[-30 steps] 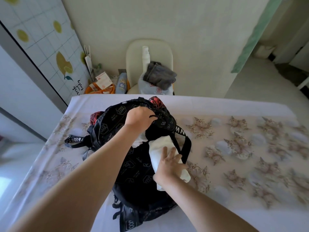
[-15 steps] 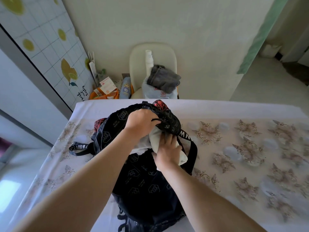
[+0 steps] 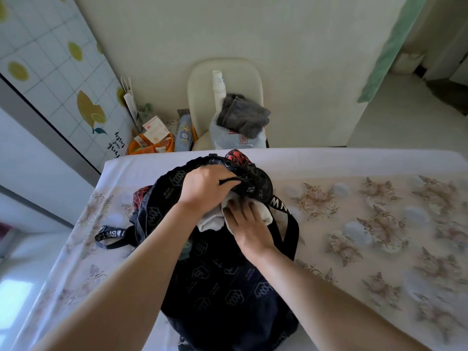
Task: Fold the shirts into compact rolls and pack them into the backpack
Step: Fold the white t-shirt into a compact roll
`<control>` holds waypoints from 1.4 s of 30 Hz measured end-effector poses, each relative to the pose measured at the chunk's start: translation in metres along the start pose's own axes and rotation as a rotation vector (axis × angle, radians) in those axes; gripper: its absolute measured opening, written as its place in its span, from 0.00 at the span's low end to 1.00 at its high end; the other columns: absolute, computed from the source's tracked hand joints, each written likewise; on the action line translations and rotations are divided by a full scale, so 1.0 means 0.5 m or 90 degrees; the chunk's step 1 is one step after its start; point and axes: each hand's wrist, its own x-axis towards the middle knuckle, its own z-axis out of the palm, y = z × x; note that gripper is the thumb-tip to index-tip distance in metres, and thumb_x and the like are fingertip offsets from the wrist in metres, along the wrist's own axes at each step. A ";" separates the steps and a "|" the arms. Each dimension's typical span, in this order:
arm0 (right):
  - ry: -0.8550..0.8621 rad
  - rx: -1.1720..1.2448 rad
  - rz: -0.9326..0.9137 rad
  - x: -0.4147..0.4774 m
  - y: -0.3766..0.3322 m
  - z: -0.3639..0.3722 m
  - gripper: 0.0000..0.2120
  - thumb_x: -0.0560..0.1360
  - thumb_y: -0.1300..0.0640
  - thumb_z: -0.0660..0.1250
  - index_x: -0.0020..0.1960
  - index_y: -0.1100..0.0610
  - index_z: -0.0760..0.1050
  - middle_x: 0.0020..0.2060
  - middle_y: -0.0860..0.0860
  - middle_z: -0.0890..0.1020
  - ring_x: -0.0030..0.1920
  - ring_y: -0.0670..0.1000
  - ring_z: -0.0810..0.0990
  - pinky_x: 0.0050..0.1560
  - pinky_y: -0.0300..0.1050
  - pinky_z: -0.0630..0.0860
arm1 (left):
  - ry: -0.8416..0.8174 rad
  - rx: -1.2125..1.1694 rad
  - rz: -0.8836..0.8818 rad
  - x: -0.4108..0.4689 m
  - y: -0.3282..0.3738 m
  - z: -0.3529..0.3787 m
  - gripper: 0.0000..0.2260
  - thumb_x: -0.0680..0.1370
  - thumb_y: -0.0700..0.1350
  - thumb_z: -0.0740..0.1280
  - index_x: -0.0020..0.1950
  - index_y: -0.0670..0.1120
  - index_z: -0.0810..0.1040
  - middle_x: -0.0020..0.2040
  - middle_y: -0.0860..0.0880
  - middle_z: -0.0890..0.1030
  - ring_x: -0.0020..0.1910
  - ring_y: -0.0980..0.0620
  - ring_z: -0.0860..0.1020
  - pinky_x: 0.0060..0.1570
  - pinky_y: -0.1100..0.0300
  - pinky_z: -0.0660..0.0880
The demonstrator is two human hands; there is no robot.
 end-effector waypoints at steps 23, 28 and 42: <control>-0.074 0.020 -0.012 0.078 -0.082 -0.035 0.44 0.74 0.44 0.65 0.79 0.65 0.49 0.77 0.65 0.57 0.77 0.66 0.54 0.78 0.62 0.48 | -0.117 -0.044 -0.004 0.046 -0.004 -0.035 0.06 0.76 0.52 0.71 0.51 0.56 0.86 0.49 0.59 0.85 0.49 0.61 0.80 0.50 0.62 0.77; -0.103 0.004 -0.072 0.121 -0.096 -0.069 0.14 0.73 0.57 0.67 0.57 0.55 0.82 0.58 0.56 0.82 0.64 0.60 0.76 0.72 0.57 0.63 | -0.135 -0.027 -0.014 0.047 -0.005 -0.035 0.07 0.76 0.53 0.71 0.52 0.56 0.86 0.49 0.59 0.84 0.49 0.60 0.80 0.51 0.61 0.77; -0.145 -0.009 0.014 0.039 0.058 0.000 0.36 0.69 0.56 0.75 0.75 0.57 0.66 0.71 0.61 0.70 0.61 0.68 0.75 0.52 0.65 0.75 | -0.109 -0.053 -0.042 0.036 -0.011 -0.002 0.06 0.75 0.54 0.72 0.50 0.58 0.86 0.47 0.59 0.84 0.47 0.60 0.80 0.47 0.61 0.77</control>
